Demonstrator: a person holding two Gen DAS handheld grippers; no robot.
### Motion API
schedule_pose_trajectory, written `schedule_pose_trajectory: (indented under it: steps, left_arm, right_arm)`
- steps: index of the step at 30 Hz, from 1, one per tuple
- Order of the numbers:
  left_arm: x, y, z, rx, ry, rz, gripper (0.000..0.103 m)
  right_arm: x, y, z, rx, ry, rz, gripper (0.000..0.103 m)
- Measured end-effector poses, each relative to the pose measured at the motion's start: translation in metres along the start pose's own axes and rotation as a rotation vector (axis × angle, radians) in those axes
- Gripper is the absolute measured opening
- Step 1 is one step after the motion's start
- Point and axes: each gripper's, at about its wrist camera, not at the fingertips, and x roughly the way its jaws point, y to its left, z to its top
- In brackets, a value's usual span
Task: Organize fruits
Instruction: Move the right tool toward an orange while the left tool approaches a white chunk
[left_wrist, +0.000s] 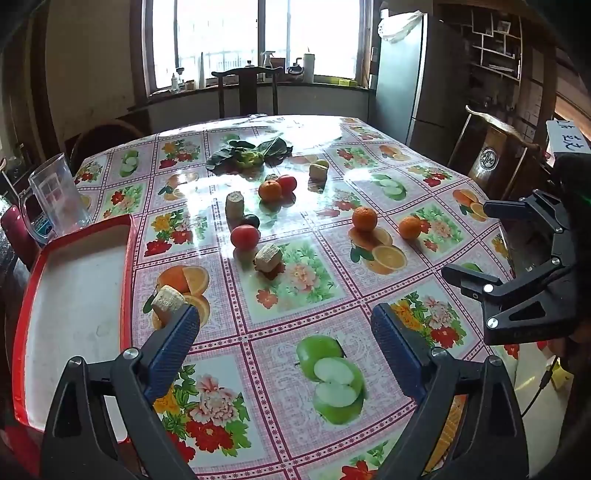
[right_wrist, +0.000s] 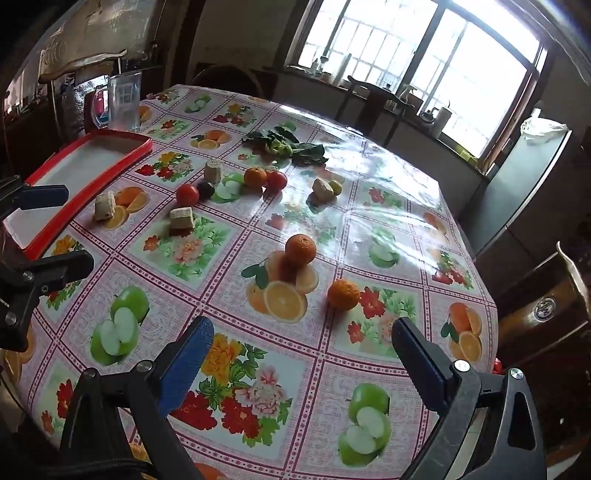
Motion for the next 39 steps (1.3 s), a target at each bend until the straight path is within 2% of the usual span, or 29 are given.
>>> schedule_pose_trajectory:
  steps: [13, 19, 26, 29, 31, 32, 34, 36, 39]
  left_arm:
    - [0.005, 0.001, -0.001, -0.005, 0.019, 0.007, 0.095]
    - [0.008, 0.001, 0.000, -0.007, 0.023, 0.004, 0.095]
    - [0.024, 0.005, 0.006, -0.020, 0.039, -0.005, 0.095]
    - [0.038, 0.008, 0.010, -0.027, 0.053, 0.001, 0.095]
    - [0.051, 0.011, 0.013, -0.035, 0.069, 0.006, 0.094]
    - [0.057, 0.013, 0.015, -0.039, 0.075, 0.006, 0.093]
    - [0.072, 0.018, 0.017, -0.053, 0.099, 0.009, 0.090]
    - [0.086, 0.021, 0.020, -0.066, 0.122, 0.003, 0.082]
    - [0.106, 0.022, 0.024, -0.070, 0.147, 0.008, 0.081]
  right_arm:
    - [0.002, 0.004, 0.000, -0.030, -0.003, -0.004, 0.098]
    - [0.007, 0.002, -0.003, -0.024, 0.004, 0.022, 0.098]
    - [0.024, -0.014, -0.009, 0.049, 0.009, 0.143, 0.096]
    - [0.039, -0.033, -0.012, 0.137, 0.014, 0.223, 0.089]
    - [0.050, -0.046, -0.014, 0.188, 0.017, 0.269, 0.077]
    - [0.056, -0.051, -0.014, 0.208, 0.022, 0.285, 0.074]
    - [0.070, -0.060, -0.014, 0.243, 0.040, 0.295, 0.070]
    - [0.082, -0.067, -0.013, 0.262, 0.048, 0.290, 0.065]
    - [0.097, -0.075, -0.008, 0.284, 0.050, 0.275, 0.062]
